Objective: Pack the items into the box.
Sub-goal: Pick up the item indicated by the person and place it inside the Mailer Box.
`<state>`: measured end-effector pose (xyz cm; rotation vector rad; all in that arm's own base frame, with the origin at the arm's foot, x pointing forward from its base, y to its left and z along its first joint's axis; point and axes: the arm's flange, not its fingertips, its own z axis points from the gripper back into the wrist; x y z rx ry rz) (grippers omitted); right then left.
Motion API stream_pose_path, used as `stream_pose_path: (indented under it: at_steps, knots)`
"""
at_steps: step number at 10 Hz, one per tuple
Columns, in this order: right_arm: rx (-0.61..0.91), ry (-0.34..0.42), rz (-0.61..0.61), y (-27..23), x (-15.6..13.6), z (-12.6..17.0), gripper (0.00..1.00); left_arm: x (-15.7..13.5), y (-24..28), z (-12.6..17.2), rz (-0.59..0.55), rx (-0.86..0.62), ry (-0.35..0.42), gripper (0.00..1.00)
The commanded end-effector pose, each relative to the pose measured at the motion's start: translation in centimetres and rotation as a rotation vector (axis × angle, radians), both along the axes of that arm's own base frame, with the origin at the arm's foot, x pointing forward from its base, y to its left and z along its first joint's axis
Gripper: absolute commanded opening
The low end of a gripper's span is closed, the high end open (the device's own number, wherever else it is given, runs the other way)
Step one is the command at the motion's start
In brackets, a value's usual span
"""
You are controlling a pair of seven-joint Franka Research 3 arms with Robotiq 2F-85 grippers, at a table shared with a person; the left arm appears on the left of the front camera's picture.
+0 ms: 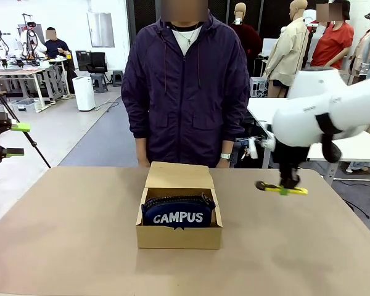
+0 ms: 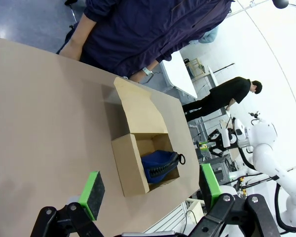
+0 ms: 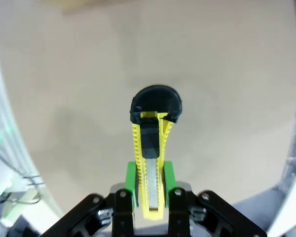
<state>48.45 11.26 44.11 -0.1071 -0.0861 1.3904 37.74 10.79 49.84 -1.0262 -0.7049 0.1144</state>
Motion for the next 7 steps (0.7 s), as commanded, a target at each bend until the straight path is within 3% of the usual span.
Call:
stream_pose_path:
  at_steps: [1,3,5,7]
  knots:
    - [-0.025,-0.028,0.078,5.7,4.0,1.3,0.0,-0.1,0.1,0.2,-0.007,0.004,0.01,1.0]
    - [-0.052,-0.086,0.129,11.2,6.3,1.9,0.0,-0.1,0.1,0.2,-0.007,0.004,0.01,1.0]
    - [-0.06,-0.215,0.226,17.3,9.6,2.8,0.0,-0.1,0.1,0.2,-0.007,0.004,0.01,1.0]
    - [-0.02,-0.183,0.346,23.2,11.3,2.2,0.0,-0.1,0.1,0.2,-0.007,0.004,0.01,1.0]
